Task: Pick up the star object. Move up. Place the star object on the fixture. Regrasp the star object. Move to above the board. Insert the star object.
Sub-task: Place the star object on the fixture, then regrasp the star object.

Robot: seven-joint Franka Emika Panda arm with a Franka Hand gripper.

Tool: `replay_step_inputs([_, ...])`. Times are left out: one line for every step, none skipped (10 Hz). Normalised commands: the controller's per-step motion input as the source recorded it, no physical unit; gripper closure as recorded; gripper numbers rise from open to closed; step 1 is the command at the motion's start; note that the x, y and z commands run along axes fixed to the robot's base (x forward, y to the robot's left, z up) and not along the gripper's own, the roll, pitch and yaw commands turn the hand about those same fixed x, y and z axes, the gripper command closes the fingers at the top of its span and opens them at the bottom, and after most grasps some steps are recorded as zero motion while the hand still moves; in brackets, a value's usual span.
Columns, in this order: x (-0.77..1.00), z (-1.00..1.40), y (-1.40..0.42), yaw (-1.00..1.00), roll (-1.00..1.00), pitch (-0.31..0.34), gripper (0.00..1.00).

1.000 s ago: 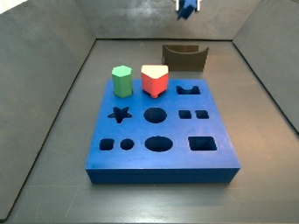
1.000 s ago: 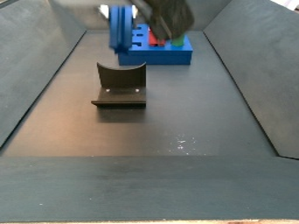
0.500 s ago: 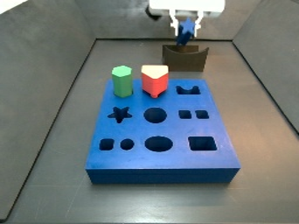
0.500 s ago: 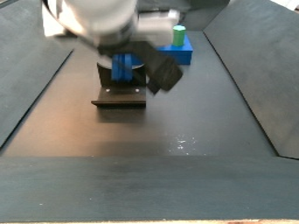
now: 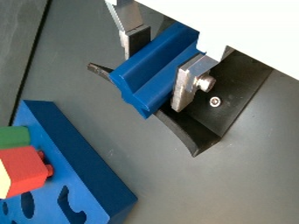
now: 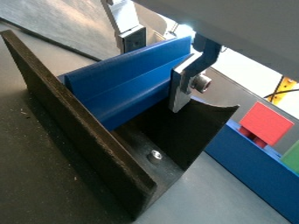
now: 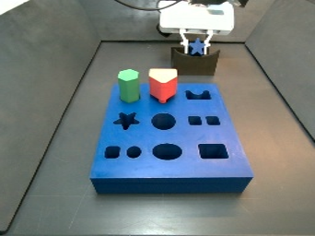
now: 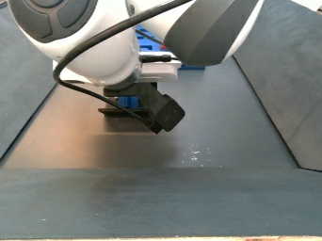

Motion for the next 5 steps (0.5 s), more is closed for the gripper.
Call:
replay_step_inputs([0.07, -0.20, 0.07, -0.08, -0.13, -0.035, 1.00])
replay_step_inputs([0.07, -0.20, 0.07, -0.07, -0.13, -0.035, 1.00])
replay_step_inputs([0.00, 0.00, 0.00, 0.00, 0.00, 0.000, 0.00])
replay_step_inputs([0.00, 1.00, 0.00, 0.01, -0.01, 0.031, 0.00])
replay_step_inputs([-0.01, 1.00, 0.00, 0.01, -0.01, 0.038, 0.00])
